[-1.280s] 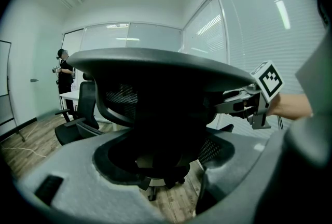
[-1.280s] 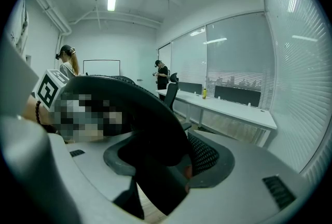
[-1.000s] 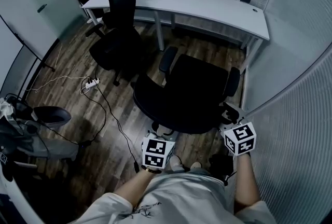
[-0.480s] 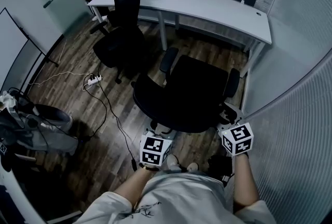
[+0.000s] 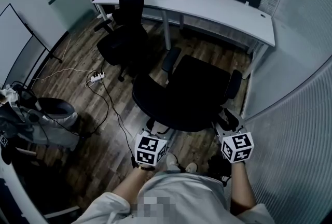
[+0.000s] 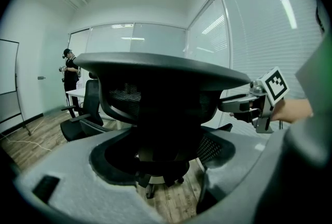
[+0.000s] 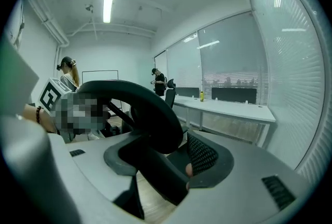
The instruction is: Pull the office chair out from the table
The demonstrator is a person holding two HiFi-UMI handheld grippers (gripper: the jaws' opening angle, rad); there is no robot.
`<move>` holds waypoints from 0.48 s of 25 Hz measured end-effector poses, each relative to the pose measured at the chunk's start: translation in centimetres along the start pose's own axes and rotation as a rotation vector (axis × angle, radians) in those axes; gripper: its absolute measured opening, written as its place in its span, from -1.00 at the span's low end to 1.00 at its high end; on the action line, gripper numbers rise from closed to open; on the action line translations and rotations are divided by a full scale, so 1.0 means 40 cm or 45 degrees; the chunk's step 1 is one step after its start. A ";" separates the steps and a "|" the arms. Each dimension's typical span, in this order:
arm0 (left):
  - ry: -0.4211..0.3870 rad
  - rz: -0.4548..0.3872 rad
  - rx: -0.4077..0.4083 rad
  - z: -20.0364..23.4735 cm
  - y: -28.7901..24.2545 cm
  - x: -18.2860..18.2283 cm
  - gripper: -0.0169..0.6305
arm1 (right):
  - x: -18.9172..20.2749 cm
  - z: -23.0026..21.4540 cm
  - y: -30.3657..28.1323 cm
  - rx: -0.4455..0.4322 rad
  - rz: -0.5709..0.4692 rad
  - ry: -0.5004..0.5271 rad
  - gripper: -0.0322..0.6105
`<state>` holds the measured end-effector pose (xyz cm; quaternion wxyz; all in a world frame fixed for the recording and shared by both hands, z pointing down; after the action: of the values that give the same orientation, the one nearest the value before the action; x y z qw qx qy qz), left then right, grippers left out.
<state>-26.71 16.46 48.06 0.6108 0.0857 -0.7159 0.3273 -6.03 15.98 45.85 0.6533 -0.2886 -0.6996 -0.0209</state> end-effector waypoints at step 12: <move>0.050 0.046 -0.103 -0.044 0.091 0.057 -0.21 | 0.085 0.047 0.074 -0.088 0.032 -0.082 -0.61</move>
<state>-27.71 20.90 48.94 0.6217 0.0415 -0.7178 0.3108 -6.40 20.47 47.70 0.6204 -0.3202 -0.7154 -0.0276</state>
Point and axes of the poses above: the fingertips, and each gripper's own axes: y backward along the fingers, z to its left, x out of its underside, the point moved 2 cm from there along y, backward along the fingers, and after that the axes turned 8 degrees about -y, right-handed, at the moved point
